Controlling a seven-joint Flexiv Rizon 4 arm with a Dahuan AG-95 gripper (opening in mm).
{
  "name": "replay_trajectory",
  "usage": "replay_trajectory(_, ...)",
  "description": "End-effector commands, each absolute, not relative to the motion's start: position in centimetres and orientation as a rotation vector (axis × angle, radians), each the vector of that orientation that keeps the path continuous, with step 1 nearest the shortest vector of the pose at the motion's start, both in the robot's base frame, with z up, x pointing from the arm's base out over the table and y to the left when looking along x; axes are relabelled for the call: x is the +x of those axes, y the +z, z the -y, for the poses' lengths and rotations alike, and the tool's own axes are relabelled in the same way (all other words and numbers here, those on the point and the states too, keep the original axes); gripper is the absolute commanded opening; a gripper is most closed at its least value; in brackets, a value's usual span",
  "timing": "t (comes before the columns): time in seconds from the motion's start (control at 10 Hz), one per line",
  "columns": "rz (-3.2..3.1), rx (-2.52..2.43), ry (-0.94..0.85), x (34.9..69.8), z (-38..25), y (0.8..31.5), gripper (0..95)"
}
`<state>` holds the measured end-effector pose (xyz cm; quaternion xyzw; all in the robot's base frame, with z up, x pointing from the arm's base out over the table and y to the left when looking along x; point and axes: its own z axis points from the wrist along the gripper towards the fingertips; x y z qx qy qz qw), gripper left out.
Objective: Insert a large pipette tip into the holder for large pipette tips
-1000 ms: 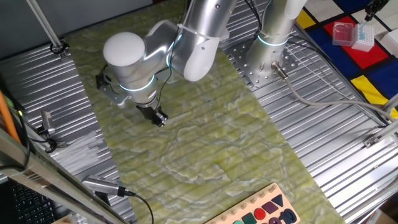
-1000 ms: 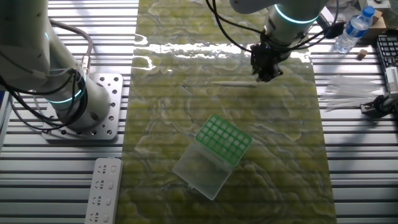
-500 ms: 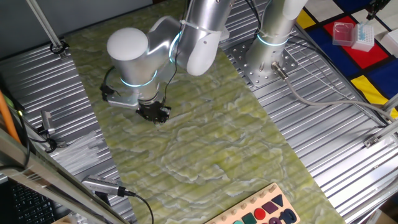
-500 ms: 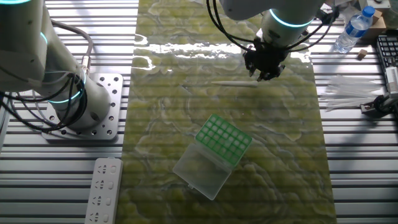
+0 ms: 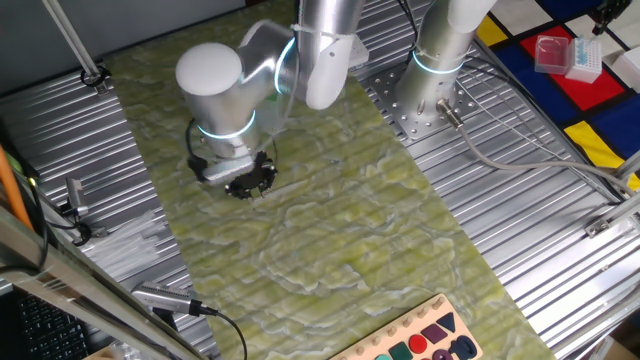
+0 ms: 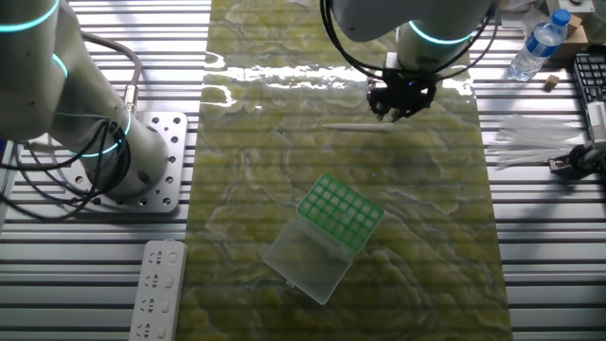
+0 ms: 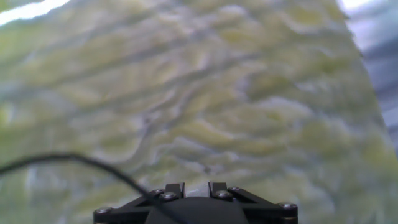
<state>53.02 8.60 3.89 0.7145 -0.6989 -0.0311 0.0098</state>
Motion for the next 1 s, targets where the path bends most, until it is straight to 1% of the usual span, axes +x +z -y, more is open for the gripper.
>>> replay_trajectory(0.1, 1.395, 2.664, -0.001, 52.7, -9.43, 4.39, 19.0)
replay_trajectory(0.6, 1.237, 2.724, 0.038, 52.7, -9.39, 4.34, 19.0)
replay_trajectory(1.0, 1.137, 2.796, 0.034, 52.6, -9.29, 3.68, 19.0)
